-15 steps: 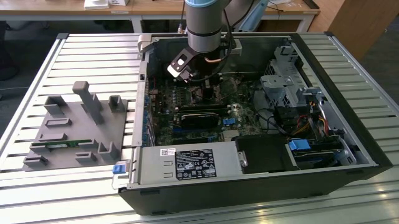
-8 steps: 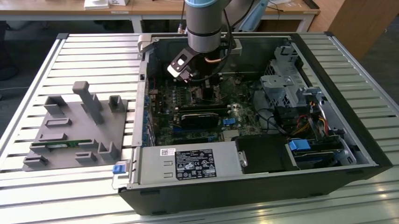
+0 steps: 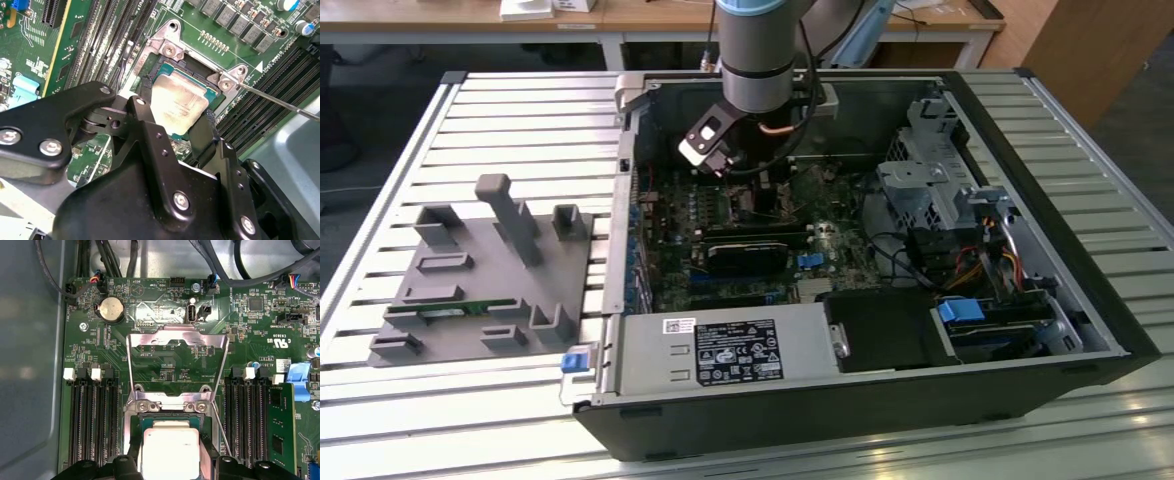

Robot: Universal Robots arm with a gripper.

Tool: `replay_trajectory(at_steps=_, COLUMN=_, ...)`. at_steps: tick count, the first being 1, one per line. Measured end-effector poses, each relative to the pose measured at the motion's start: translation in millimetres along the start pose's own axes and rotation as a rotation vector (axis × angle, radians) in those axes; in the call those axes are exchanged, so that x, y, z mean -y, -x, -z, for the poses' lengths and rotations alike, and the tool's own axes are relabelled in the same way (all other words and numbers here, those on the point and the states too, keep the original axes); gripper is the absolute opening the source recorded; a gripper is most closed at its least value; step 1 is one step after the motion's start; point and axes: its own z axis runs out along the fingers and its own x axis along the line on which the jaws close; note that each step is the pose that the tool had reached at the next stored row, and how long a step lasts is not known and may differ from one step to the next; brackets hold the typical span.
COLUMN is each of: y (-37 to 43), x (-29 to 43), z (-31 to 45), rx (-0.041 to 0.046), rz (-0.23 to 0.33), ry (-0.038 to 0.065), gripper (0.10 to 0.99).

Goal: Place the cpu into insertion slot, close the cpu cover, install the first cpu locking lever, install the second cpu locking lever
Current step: 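Place the cpu into insertion slot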

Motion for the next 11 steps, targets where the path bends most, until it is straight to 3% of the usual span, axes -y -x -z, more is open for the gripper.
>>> replay_trajectory(at_steps=1, y=0.0, x=0.0, z=0.0, rx=0.0, rz=0.0, ry=0.0, gripper=0.537)
replay_trajectory(at_steps=11, y=-0.1, x=-0.4, z=-0.2, rx=0.0002, rz=0.0, ry=0.0, gripper=0.549)
